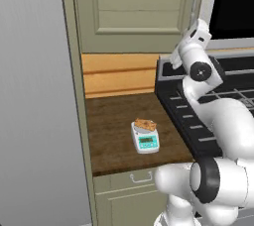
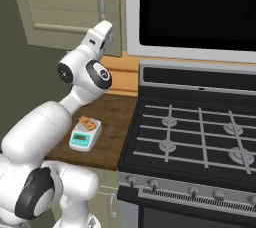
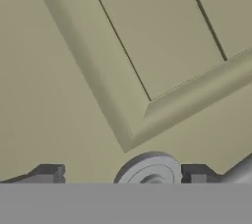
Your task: Pick the bar and place it on the digital scale for weighing, and close the cabinet.
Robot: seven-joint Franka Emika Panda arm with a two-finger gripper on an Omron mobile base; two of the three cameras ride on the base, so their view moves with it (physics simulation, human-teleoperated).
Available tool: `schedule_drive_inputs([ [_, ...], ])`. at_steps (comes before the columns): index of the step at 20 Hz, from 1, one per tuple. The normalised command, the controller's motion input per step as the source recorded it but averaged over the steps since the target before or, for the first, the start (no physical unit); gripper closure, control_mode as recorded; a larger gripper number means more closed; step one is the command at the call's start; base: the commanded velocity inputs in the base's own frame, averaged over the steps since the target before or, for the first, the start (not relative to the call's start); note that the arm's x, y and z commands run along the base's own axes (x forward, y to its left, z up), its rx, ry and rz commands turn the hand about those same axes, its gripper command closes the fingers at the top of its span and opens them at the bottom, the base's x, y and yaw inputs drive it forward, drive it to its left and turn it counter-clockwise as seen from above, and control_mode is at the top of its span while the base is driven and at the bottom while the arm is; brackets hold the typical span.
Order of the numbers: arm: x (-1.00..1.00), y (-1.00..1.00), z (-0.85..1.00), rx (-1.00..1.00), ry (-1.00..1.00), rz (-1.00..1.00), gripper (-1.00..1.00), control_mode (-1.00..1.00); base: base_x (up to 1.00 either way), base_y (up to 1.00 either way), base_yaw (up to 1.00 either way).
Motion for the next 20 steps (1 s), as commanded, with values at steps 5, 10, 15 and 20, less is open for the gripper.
schedule_drive_inputs([
  [5,0.95,0.11,0.00,0.00,0.02,0.00,-1.00,-1.00,0.00,0.00,0.00],
  [10,0.98,0.06,0.00,0.00,0.03,0.00,-1.00,-1.00,0.00,0.00,0.00],
  [15,1.00,0.18,0.00,0.00,0.00,0.00,-1.00,-1.00,0.00,0.00,0.00],
  [20,0.77,0.02,0.08,0.00,0.16,0.00,-1.00,-1.00,0.00,0.00,0.00],
])
